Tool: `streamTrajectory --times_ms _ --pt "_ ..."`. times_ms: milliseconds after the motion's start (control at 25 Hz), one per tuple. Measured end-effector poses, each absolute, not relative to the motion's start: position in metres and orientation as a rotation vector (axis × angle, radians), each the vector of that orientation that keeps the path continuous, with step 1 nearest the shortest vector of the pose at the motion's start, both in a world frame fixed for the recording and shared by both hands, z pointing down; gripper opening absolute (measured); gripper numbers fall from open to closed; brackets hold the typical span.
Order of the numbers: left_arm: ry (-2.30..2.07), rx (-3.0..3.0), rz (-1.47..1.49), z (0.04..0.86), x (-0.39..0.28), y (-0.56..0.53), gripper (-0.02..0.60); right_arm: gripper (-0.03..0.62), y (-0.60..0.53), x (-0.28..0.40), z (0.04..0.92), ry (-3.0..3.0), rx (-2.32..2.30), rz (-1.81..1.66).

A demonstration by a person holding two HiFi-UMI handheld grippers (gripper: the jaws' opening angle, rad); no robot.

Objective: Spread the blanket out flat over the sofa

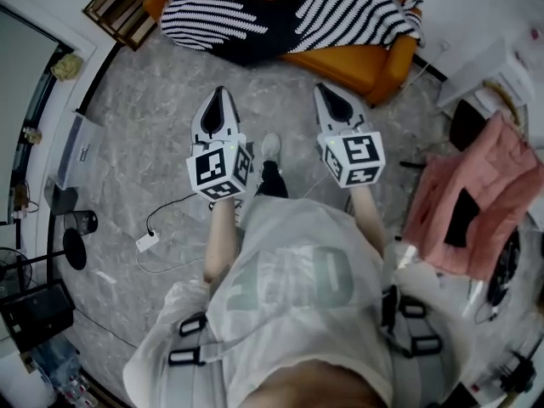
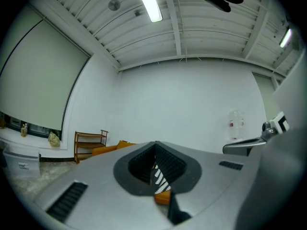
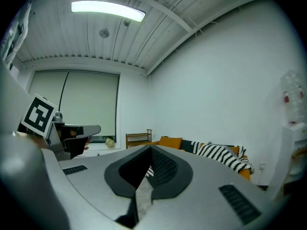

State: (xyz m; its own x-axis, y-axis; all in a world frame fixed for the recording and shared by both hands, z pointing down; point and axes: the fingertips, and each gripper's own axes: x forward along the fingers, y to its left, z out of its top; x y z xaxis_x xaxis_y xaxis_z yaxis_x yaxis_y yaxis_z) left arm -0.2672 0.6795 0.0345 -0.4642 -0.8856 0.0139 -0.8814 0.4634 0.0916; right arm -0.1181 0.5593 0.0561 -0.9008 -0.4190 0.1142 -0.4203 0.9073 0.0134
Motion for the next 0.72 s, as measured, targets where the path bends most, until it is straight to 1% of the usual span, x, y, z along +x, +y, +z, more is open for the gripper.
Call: streamTrajectory --times_ms 400,720 --pt "-2.537 1.676 -0.11 0.044 -0.313 0.606 0.006 0.006 0.497 -0.166 0.06 -2.883 0.729 0.016" --pt "-2.489 1.714 -0.079 0.051 -0.362 0.556 0.007 0.006 0.455 -0.21 0.071 -2.808 0.775 0.071"
